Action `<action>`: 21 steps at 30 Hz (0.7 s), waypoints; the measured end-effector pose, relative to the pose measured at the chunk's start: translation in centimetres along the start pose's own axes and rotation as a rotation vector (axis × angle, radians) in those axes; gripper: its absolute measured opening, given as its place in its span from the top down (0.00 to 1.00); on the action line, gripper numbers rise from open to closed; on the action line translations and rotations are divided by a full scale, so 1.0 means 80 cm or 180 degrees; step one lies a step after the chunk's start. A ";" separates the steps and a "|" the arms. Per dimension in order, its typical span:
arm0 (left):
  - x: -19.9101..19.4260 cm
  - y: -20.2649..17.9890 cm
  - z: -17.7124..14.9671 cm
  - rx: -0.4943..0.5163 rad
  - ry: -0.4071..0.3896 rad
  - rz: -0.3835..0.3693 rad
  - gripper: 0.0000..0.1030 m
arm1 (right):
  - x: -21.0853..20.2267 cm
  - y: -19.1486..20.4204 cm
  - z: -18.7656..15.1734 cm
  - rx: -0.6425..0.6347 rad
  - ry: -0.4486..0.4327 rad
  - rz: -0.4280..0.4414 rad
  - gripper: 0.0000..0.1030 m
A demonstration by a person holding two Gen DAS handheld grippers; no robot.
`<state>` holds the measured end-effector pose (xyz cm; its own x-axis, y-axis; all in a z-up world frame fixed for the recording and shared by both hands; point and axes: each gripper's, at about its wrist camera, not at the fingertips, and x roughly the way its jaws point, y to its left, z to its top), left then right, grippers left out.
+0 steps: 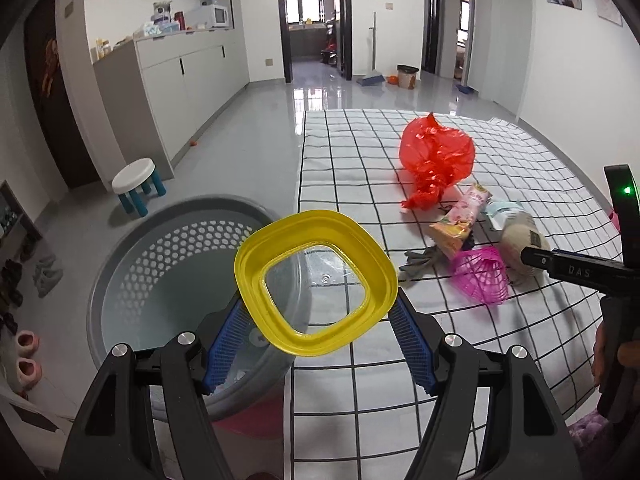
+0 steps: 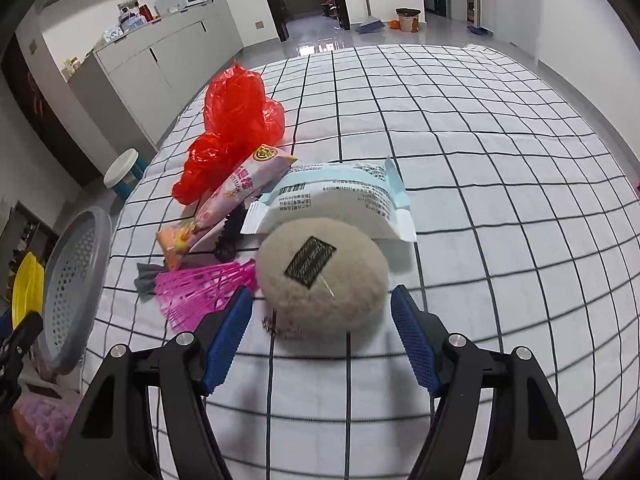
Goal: Collect trash
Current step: 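Grasp the beige fuzzy ball with the right tool while the left holds the lid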
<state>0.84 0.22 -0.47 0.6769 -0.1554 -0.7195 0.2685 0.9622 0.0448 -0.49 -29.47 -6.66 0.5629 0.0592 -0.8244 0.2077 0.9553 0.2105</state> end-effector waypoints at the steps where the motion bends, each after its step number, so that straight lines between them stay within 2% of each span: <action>1: 0.001 0.000 -0.002 -0.0001 0.0006 -0.0002 0.34 | 0.004 0.001 0.001 -0.0009 0.0013 -0.0019 0.33; 7: 0.007 0.003 -0.004 -0.0014 -0.0008 0.0018 0.34 | 0.017 0.002 0.000 -0.0050 0.0051 -0.0061 0.33; 10: 0.008 0.004 -0.005 -0.0023 0.0001 -0.0001 0.34 | 0.014 0.005 -0.001 -0.0114 -0.0009 -0.0086 0.41; 13: 0.008 0.005 -0.005 -0.0015 -0.0001 -0.0006 0.34 | 0.009 0.007 -0.004 -0.0123 -0.0030 -0.0060 0.44; 21: 0.000 0.016 -0.008 -0.0078 -0.0044 0.0006 0.34 | -0.019 0.000 -0.020 0.0022 -0.0117 -0.0037 0.44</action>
<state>0.77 1.59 -0.83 0.6869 -0.1566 -0.7097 0.2504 0.9677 0.0289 -2.61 -29.07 -6.22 0.5893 0.0372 -0.8070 0.2201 0.9538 0.2047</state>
